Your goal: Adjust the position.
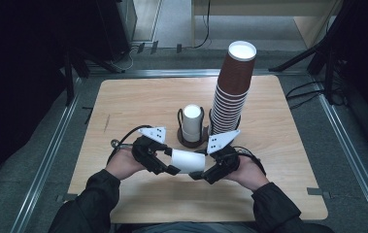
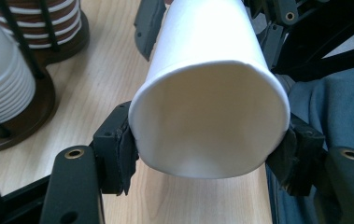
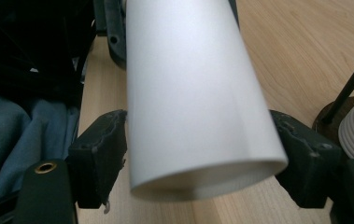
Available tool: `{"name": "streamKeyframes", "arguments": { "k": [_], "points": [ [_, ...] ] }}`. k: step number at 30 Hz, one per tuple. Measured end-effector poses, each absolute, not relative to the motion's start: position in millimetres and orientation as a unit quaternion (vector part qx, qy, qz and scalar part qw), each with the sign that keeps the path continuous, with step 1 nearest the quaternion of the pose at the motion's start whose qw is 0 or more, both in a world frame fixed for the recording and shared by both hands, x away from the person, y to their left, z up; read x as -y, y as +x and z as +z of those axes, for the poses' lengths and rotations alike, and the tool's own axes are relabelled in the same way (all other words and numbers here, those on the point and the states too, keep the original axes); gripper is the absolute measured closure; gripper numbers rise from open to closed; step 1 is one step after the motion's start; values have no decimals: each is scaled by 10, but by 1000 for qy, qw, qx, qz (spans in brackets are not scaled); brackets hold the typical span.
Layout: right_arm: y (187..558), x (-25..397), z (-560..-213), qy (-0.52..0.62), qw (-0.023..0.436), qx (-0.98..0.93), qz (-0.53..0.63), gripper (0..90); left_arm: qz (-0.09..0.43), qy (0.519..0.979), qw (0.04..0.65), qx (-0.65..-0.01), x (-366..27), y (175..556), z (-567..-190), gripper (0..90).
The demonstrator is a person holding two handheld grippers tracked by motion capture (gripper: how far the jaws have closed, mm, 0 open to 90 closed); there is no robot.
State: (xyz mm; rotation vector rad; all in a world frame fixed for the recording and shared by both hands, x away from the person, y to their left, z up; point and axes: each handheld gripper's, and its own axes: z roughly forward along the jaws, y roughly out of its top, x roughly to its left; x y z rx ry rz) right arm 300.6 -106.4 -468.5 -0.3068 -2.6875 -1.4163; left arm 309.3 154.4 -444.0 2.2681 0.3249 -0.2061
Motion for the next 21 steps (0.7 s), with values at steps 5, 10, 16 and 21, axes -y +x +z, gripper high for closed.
{"name": "streamKeyframes", "arguments": {
  "k": [5,10,16,21],
  "points": [
    [3011,1064,-4718,-104,42,886,-451,228,-68,909,388,-136,-1604,3105,-4418,339],
    [3027,1060,-4771,-111,38,894,-432,226,-49,923,358,-134,-1575,3095,-4404,339],
    [3038,1067,-4826,-115,28,902,-414,231,-53,938,316,-131,-1494,3131,-4473,334],
    [3030,1064,-4863,-123,25,907,-402,234,-53,950,280,-128,-1403,3157,-4551,332]
  ]
}}
